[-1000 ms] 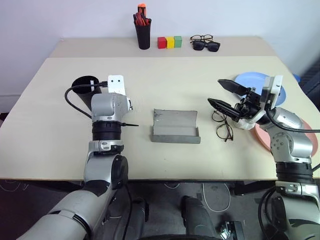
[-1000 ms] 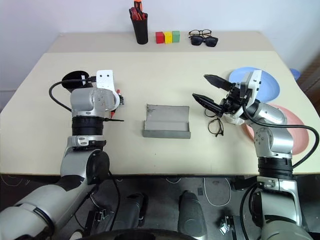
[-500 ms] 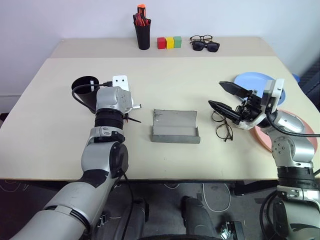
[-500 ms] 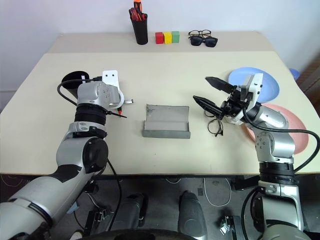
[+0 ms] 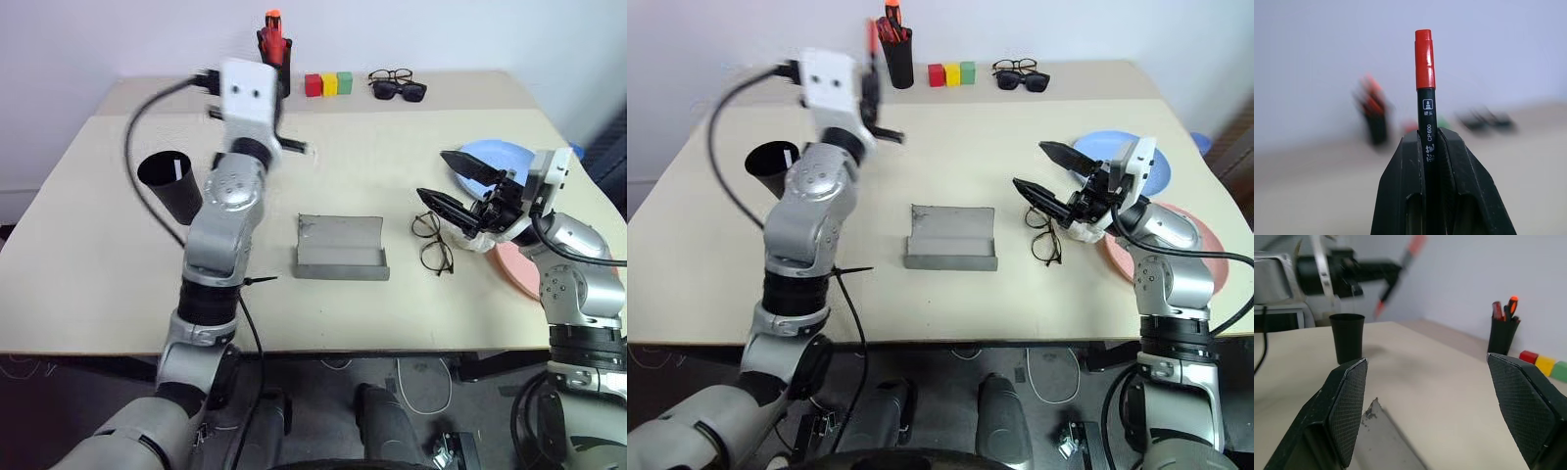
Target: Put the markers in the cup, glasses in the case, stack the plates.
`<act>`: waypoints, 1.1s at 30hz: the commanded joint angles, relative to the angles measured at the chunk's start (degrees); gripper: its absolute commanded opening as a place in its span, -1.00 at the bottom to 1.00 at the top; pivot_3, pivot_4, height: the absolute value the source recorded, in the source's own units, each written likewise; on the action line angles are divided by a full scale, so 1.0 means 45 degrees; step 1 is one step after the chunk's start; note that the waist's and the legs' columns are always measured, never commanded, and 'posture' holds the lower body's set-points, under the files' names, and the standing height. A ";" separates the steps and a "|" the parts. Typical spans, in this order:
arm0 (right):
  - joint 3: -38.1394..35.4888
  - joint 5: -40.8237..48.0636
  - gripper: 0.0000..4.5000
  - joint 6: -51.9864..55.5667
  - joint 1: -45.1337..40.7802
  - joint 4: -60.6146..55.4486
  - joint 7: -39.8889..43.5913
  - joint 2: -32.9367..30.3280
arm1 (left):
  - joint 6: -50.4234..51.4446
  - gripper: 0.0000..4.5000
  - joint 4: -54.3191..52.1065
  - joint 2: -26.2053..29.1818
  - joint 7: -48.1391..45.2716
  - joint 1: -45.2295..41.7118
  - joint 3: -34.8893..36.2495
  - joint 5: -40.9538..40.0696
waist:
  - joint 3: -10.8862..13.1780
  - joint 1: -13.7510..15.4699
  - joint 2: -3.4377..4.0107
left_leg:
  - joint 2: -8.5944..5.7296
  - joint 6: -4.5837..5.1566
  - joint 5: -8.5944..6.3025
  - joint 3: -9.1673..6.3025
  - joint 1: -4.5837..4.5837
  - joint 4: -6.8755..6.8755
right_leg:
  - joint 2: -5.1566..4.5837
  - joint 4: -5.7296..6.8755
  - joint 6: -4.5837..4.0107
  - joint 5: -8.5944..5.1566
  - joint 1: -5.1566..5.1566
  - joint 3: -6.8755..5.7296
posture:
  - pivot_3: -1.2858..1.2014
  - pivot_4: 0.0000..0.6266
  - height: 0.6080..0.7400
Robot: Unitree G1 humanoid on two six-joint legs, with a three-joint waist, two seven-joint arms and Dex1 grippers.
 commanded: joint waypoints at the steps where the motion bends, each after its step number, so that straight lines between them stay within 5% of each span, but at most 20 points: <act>1: -0.0082 0.0105 0.77 -0.0321 -0.0432 0.0095 0.0047 0.0195 | -0.1994 -0.96 0.1260 0.0681 0.1239 0.0469 0.1079 0.0994 | 0.0002 0.0057 -0.0003 | -0.0001 0.0002 0.0002 -0.0001 -0.0003 0.0013 | 0.0000 0.0003 -0.0001 0.0002 0.0002 0.0000 | 0.03 -0.52 1.00; 16: -0.0038 0.0118 0.77 -0.0422 -0.0670 0.0351 0.0170 0.0259 | -0.4323 -0.96 0.4631 0.0967 0.2975 0.0443 0.1757 0.1696 | 0.0020 0.0138 -0.0038 | -0.0024 0.0016 -0.0003 -0.0023 -0.0047 0.0024 | -0.0009 -0.0009 0.0023 0.0015 -0.0010 -0.0004 | 0.03 -0.52 1.00; 19: -0.0096 0.0136 0.77 -0.0387 -0.0511 0.0212 0.0106 0.0228 | -0.4404 -0.48 0.4651 0.0940 0.2877 0.0612 0.1559 0.1820 | 0.0020 0.0090 -0.0038 | -0.0021 0.0016 -0.0003 -0.0023 -0.0043 0.0023 | -0.0007 -0.0004 0.0023 0.0015 -0.0011 -0.0004 | 0.03 -0.52 1.00; 24: -0.0211 0.0175 0.77 -0.0326 -0.0305 0.0026 -0.0015 0.0131 | -0.4437 0.60 0.3835 0.0736 0.2277 0.1069 0.1629 0.1328 | 0.0020 0.0105 -0.0038 | -0.0021 0.0016 -0.0003 -0.0022 -0.0042 0.0023 | -0.0007 -0.0005 0.0023 0.0015 -0.0010 -0.0004 | 0.03 -0.52 1.00; 28: -0.0452 0.0279 0.77 -0.0149 0.0152 -0.0315 -0.0117 -0.0108 | -0.2484 0.60 0.2086 0.0225 0.0610 0.1046 0.1642 -0.0237 | 0.0021 0.0166 -0.0039 | -0.0021 0.0016 -0.0003 -0.0023 -0.0047 0.0025 | -0.0008 -0.0005 0.0023 0.0015 -0.0009 -0.0004 | 0.03 -0.52 1.00; 33: -0.1155 0.0777 0.77 0.1048 0.2090 -0.2044 -0.0319 -0.0966 | 0.1701 0.60 0.0044 0.1264 -0.5322 0.0411 -0.0549 -0.2978 | 0.0020 0.0211 -0.0038 | -0.0024 0.0019 -0.0005 -0.0024 -0.0063 0.0031 | -0.0009 -0.0006 0.0030 0.0009 -0.0007 -0.0008 | 0.03 -0.52 1.00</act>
